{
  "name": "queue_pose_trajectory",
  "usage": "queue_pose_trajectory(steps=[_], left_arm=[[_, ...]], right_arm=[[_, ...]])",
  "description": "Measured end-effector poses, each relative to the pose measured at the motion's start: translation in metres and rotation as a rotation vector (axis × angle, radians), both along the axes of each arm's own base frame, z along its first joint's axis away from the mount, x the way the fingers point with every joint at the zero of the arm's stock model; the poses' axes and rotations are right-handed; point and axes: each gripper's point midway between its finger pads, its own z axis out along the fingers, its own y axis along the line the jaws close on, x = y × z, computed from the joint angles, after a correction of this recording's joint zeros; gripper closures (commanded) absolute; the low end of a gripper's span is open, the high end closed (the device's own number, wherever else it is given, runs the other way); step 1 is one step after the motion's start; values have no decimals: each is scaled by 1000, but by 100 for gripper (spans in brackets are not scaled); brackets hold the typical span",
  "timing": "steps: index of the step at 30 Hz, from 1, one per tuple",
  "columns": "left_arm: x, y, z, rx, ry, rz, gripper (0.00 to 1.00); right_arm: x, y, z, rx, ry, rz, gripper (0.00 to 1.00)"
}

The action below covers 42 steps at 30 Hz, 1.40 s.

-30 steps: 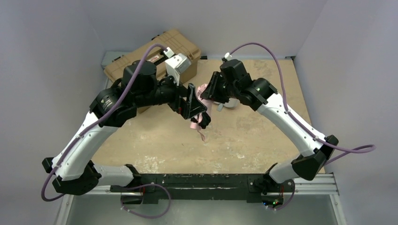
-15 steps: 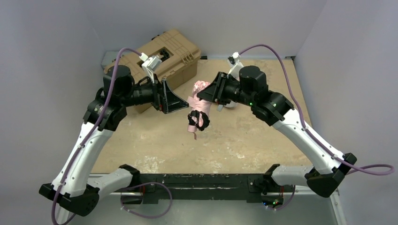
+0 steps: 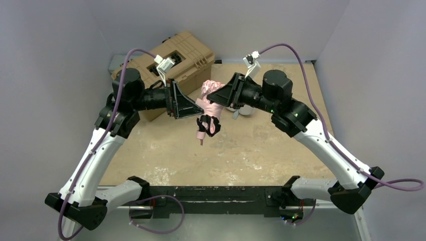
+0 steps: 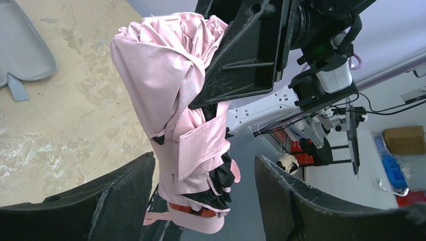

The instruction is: Open the umbrella

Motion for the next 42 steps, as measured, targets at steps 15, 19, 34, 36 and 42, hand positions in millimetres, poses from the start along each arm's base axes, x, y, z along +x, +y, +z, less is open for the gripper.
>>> queue_pose_trajectory(steps=[15,19,34,36,42], left_arm=[[3,-4,-6,-26,39,-5,100],[1,-7,-4,-33,40,-11,100],[10,-11,-20,265,-43,209,100],[13,-8,-24,309,-62,239,100],[19,-3,-32,408,-107,284,100]], right_arm=[[-2,0,3,29,-2,5,100],[-4,-4,5,31,-12,0,100],[6,-12,-16,-68,38,-67,100],[9,-11,-19,-95,50,-79,100],[17,-3,-28,-225,84,-110,100]])
